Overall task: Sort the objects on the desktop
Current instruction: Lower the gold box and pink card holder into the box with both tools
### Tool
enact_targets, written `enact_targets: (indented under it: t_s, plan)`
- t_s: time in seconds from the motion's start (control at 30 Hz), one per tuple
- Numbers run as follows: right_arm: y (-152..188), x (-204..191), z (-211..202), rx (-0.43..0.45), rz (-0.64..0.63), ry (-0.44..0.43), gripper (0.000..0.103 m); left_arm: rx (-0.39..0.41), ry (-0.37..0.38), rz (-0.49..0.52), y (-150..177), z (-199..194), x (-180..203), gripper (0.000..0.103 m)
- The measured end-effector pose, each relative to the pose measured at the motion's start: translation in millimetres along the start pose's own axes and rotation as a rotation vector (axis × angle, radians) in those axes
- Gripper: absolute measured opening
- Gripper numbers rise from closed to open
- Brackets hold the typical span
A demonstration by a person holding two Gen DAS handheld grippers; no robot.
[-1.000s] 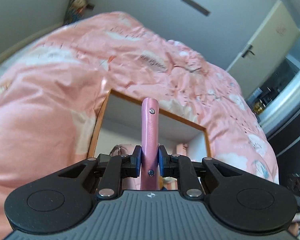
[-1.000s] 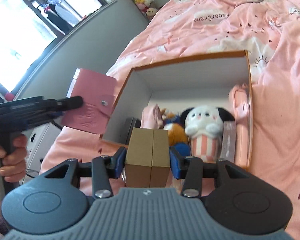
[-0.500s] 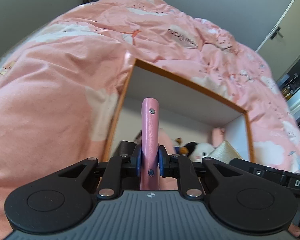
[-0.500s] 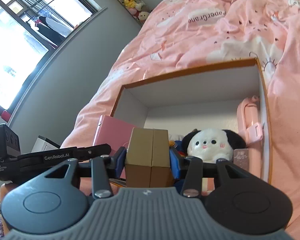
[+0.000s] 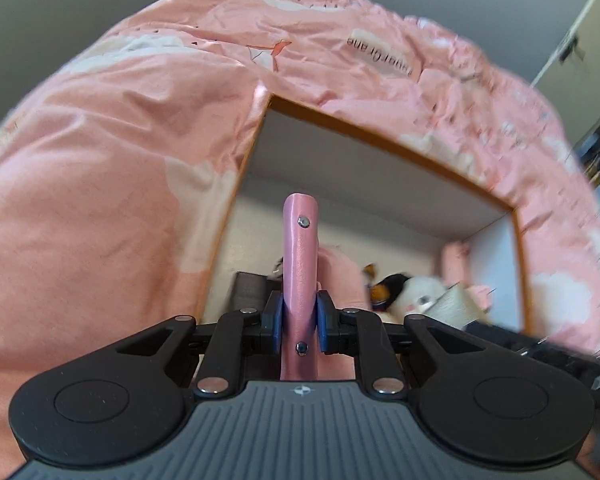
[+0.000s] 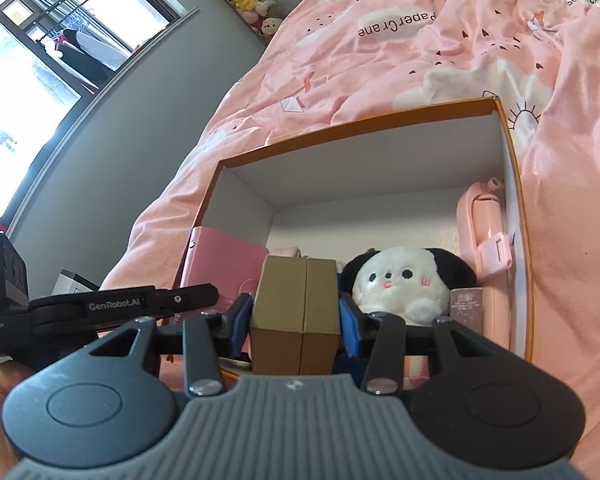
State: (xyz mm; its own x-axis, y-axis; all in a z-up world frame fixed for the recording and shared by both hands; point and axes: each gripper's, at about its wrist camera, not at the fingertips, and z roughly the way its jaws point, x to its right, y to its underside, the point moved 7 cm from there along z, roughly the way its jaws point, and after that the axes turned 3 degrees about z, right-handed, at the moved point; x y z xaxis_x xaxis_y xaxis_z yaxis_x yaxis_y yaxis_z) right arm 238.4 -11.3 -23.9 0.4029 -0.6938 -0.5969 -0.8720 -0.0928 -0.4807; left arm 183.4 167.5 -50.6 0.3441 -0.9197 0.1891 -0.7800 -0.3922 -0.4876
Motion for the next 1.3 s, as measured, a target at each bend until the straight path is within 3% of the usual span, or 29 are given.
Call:
enact_targets:
  t_s: [0.33, 0.57, 0.87, 1.03, 1.2, 1.3]
  plan:
    - [1, 0, 6, -0.010, -0.003, 0.002, 0.048, -0.029, -0.105, 0.106, 5, 11, 6, 0.019]
    - [1, -6, 13, -0.015, -0.047, 0.031, 0.048, -0.074, -0.131, 0.182, 11, 22, 14, 0.019]
    - [-14, -16, 19, 0.014, -0.135, 0.075, 0.047, -0.116, -0.077, 0.206, 5, 16, 14, 0.019]
    - [-18, -20, 30, -0.001, -0.150, 0.073, 0.047, -0.170, -0.128, 0.278, 5, 28, 17, 0.021]
    - [-12, -10, 31, -0.006, -0.128, 0.084, 0.047, -0.148, -0.137, 0.316, 4, 19, 16, 0.023]
    - [-17, -3, 26, 0.009, -0.114, 0.095, 0.047, -0.111, -0.101, 0.311, -3, 1, 18, 0.025]
